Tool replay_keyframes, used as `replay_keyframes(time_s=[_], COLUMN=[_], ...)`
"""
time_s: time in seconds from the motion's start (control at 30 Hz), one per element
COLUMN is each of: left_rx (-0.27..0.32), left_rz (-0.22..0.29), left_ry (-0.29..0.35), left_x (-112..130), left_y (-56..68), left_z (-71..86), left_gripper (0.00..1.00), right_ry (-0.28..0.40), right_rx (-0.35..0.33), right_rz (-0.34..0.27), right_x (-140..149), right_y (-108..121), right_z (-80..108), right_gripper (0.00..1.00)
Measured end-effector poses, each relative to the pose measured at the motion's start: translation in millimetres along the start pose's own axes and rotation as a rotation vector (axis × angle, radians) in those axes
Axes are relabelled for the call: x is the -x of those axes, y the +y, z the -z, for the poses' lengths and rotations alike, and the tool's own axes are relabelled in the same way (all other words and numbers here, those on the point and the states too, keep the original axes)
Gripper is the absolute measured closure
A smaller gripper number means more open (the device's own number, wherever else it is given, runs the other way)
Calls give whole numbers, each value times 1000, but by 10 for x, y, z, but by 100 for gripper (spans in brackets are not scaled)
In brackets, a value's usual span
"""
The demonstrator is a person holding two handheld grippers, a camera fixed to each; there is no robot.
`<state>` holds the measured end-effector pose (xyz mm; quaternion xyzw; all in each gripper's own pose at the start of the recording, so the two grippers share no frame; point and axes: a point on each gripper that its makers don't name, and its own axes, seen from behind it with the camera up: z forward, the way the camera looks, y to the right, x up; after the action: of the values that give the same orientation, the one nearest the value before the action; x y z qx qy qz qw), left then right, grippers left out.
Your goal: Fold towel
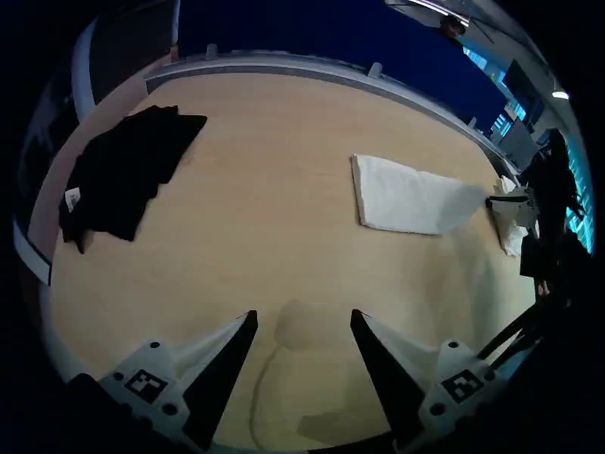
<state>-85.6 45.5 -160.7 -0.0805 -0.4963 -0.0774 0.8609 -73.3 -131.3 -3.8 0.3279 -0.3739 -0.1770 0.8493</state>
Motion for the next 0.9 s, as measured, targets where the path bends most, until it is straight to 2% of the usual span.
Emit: replay_keyframes(time_s=[0.27, 0.37, 0.67, 0.9], left_rx=[2, 3, 6, -19], left_rz=[9, 13, 8, -1], left_ry=[16, 18, 41, 71], left_x=[-34, -32, -69, -86], left_y=[-23, -21, -13, -63], left_z=[49, 60, 126, 211], left_gripper=[9, 9, 9, 9], right_ry=[74, 76, 72, 59], right_rx=[-18, -26, -73, -138], right_rz=[60, 85, 139, 209], right_x=[-507, -584, -758, -939], right_y=[-162, -217, -456, -784], right_z=[65, 38, -154, -437], right_gripper=[96, 96, 96, 96])
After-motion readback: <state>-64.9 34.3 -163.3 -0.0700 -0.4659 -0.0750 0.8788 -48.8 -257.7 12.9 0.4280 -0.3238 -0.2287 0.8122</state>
